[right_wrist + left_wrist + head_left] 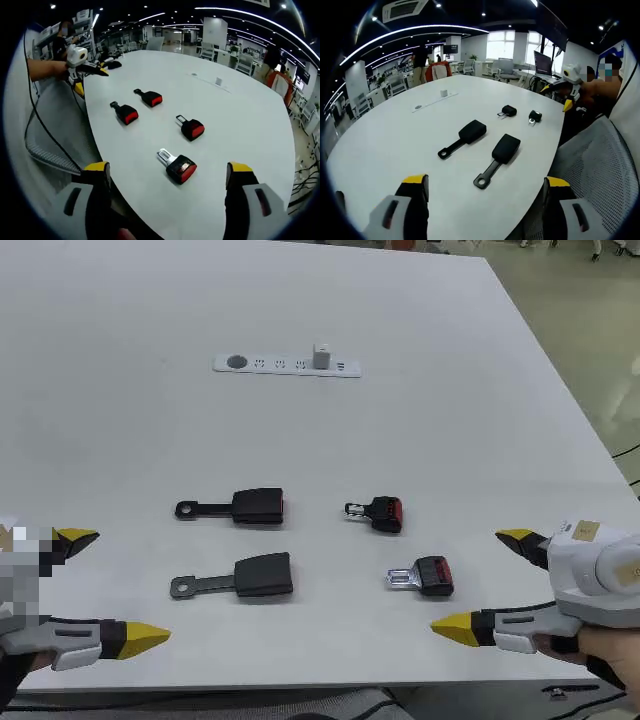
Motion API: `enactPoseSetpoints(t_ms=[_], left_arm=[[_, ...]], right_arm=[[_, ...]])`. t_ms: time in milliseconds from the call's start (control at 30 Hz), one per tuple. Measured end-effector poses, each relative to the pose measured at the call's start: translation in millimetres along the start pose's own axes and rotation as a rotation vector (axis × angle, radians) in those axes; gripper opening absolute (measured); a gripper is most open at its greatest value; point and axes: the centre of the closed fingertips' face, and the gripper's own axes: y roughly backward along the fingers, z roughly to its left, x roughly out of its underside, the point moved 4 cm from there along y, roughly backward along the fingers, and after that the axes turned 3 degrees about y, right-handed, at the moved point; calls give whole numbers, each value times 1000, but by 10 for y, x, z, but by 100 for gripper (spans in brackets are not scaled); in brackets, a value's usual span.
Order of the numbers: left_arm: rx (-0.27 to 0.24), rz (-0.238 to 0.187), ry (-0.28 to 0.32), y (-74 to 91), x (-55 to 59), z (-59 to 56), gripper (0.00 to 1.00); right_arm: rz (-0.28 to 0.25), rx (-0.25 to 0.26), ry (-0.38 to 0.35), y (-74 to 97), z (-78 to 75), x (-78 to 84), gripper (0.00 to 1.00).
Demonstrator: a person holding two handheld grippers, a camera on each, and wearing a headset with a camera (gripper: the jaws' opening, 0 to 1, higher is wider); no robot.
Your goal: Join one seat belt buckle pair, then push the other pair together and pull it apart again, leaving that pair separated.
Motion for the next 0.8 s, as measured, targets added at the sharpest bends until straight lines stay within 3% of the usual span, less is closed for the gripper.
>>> enactPoseSetpoints(t_ms=[800], left_arm=[[-9,-3,-3,23,24,20,97]], right_arm=[[-1,3,7,13,45,-18,95]])
